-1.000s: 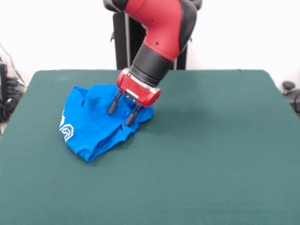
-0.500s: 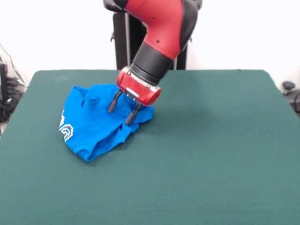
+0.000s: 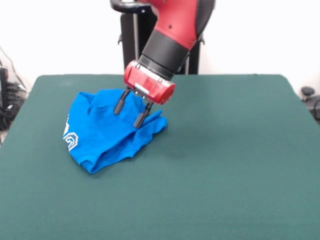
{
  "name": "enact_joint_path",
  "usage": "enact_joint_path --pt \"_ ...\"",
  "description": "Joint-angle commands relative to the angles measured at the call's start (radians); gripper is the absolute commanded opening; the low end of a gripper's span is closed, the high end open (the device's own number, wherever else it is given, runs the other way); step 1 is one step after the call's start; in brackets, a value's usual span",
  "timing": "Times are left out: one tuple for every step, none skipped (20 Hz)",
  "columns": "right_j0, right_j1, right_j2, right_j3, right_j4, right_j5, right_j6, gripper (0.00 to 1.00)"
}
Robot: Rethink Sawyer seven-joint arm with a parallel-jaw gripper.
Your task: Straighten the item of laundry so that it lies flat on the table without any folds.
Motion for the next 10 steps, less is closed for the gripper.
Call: enact_joint_path --pt "0.003 -0.017 0.134 0.018 0.044 0.074 0.109 1.00" --pt "0.004 -0.010 0.132 0.015 0.047 0.069 0.111 1.00" --pt "0.005 -0.003 0.128 0.011 0.051 0.064 0.113 1.00" --pt "0.009 0.008 0.121 0.006 0.056 0.059 0.115 1.00" --pt "0.018 0.024 0.109 0.000 0.066 0.055 0.120 1.00" --pt "0.026 0.039 0.097 -0.007 0.076 0.051 0.125 1.00" --pt "0.032 0.050 0.090 -0.008 0.083 0.045 0.129 1.00" --pt "0.034 0.061 0.087 -0.011 0.088 0.035 0.131 1.00" --pt "0.032 0.070 0.088 -0.015 0.091 0.026 0.131 1.00" --pt "0.033 0.078 0.088 -0.018 0.096 0.018 0.132 1.00"
